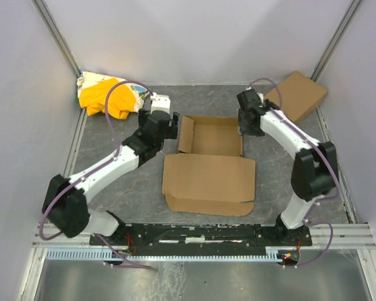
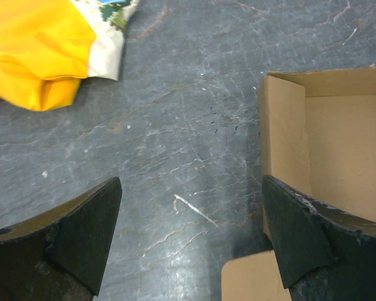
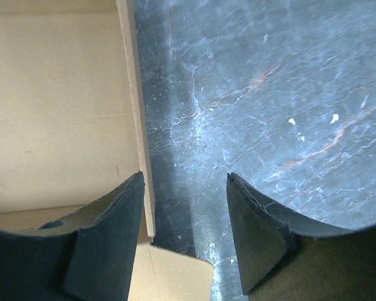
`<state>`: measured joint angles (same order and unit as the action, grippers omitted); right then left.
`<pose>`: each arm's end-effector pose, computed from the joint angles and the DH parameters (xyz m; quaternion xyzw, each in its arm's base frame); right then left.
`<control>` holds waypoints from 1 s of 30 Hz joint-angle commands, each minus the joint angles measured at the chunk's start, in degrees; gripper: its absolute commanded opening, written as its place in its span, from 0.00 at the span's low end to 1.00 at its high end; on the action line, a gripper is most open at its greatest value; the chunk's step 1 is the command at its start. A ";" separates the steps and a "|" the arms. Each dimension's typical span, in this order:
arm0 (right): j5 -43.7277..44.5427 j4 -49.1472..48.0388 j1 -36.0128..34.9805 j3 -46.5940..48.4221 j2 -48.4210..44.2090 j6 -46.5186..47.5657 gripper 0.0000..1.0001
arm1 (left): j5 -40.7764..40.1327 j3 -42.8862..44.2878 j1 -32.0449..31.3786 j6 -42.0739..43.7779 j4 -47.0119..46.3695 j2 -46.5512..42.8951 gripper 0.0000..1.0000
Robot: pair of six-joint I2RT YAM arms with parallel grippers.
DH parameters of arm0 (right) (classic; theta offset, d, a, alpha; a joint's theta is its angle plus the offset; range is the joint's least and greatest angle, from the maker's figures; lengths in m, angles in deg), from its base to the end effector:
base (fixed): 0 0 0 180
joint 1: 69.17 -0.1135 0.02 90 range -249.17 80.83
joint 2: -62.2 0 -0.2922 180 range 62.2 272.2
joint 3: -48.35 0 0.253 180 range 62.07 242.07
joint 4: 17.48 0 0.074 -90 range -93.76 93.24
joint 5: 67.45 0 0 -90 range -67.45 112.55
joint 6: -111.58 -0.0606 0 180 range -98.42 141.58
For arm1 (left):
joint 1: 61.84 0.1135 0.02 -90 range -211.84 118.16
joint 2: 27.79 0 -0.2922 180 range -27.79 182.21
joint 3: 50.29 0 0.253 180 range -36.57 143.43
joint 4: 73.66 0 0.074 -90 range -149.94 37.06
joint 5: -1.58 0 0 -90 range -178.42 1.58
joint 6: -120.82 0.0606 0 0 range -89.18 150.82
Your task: Fold the paper box
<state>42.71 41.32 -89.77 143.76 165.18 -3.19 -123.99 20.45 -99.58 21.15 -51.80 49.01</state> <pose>0.3714 0.1173 0.2450 0.0709 0.9618 -0.0803 0.2521 0.2697 -0.1642 0.3135 0.0451 0.8297 0.0422 0.5548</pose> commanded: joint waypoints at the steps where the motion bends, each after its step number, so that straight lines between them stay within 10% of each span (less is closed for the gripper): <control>1: -3.57 -4.54 1.32 -2.92 -9.77 0.05 0.63 | 14.48 6.85 3.89 -2.26 0.54 7.86 0.99; 14: -8.17 -6.42 1.40 -9.03 -19.40 0.07 0.60 | 37.73 12.90 11.24 -8.30 -1.41 20.51 0.89; 30: -8.66 -7.53 1.36 -11.48 -20.54 0.42 0.58 | 35.21 19.89 10.14 -4.48 6.62 28.44 0.60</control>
<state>34.06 35.98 -88.28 132.68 147.10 -3.02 -87.52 37.69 -88.69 14.94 -47.23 77.05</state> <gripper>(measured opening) 0.583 0.604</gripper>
